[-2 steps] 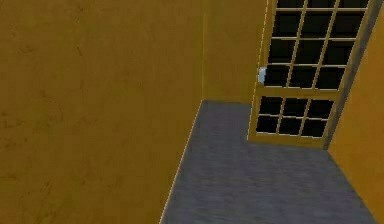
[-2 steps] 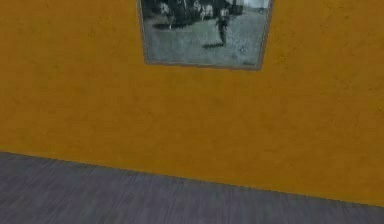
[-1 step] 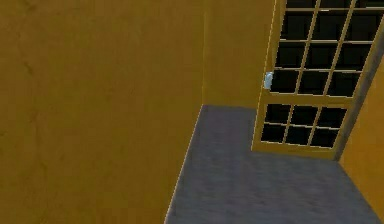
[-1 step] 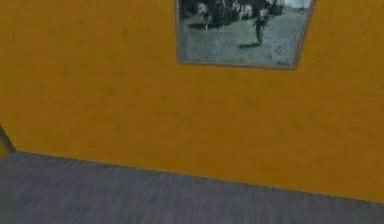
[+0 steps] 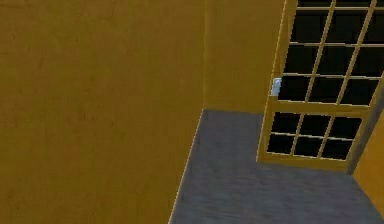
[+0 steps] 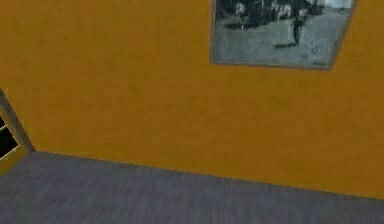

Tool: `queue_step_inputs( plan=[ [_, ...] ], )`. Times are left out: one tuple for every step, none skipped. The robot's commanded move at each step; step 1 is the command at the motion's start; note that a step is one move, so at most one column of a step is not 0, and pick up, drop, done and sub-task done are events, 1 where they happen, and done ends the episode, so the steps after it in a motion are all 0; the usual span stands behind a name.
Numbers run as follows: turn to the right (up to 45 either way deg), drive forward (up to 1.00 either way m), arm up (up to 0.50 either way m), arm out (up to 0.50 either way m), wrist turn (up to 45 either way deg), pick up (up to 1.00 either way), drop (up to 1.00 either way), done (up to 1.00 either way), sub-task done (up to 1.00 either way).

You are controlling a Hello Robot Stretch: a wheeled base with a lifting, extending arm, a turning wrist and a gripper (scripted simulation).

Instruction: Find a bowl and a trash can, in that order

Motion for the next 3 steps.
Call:
queue_step_inputs(
  plan=[
    [12.0, 0.0, 0.0, 0.0, 0.0, 0.0, 0.0, 0.0, 0.0],
    [0.0, 1.0, 0.0, 0.0, 0.0, 0.0, 0.0, 0.0, 0.0],
    [3.0, 0.0, 0.0, 0.0, 0.0, 0.0, 0.0, 0.0, 0.0]
  ],
)
